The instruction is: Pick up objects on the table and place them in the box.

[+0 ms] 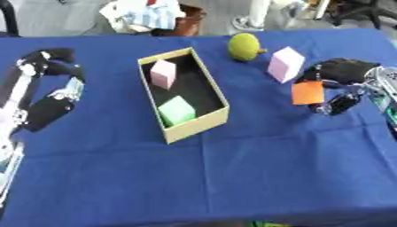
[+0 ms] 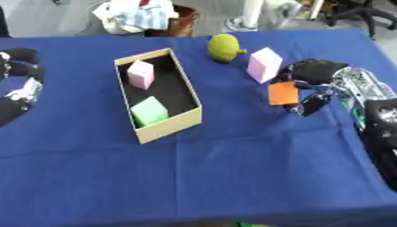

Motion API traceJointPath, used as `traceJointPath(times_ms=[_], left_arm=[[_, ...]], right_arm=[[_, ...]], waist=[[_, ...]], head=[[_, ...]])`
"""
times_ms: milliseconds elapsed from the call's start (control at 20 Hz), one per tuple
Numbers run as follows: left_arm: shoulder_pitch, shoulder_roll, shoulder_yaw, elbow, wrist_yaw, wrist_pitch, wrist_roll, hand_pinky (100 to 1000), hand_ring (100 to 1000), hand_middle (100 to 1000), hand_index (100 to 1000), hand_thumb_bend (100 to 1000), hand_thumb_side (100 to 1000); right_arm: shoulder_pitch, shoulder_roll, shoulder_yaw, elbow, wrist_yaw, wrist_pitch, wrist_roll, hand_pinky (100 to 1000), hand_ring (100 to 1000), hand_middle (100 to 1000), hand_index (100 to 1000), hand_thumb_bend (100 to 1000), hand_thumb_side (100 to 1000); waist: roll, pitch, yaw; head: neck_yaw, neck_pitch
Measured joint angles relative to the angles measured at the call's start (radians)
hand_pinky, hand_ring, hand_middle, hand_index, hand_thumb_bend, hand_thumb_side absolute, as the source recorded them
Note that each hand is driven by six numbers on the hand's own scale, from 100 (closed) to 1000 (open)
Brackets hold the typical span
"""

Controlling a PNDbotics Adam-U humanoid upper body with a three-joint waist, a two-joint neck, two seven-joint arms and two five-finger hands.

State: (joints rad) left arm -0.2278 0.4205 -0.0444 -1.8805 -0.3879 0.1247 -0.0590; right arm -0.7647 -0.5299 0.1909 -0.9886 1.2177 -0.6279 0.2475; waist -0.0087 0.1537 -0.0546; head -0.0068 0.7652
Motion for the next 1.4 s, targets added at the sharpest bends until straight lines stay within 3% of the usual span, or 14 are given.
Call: traceJointPath(times_ms=[500,900,1250,1400], left_arm=[[0.0,0.0,0.0,0.0,0.0,-0.002,-0.002,789,686,703,832,153,608],[-0.001,0.0,-0.001,0.0,0.0,-0.004,-0.004,789,686,703,833,151,607],[-0.009,0.0,-0.007,0.0,0.0,-0.007,-0.008,790,686,703,833,152,605],[-0.019,-0.001,-0.013,0.0,0.0,-0.009,-0.012,790,686,703,833,152,603]], right_arm=[[-0.087,0.014,0.024,-0.092,-0.094,-0.04,0.026,773,828,645,753,154,248],[-0.208,0.136,0.051,-0.062,-0.107,-0.069,0.107,776,832,659,764,151,250],[-0.263,0.227,0.051,-0.004,-0.057,-0.081,0.117,781,836,680,786,124,245],[-0.276,0.267,0.051,0.02,-0.037,-0.086,0.122,787,846,728,829,117,249]], waist=[[0.0,0.0,0.0],[0.0,0.0,0.021],[0.0,0.0,0.049],[0.0,0.0,0.061]], head=[[-0.004,0.0],[-0.036,0.0],[-0.064,0.0],[-0.076,0.0]])
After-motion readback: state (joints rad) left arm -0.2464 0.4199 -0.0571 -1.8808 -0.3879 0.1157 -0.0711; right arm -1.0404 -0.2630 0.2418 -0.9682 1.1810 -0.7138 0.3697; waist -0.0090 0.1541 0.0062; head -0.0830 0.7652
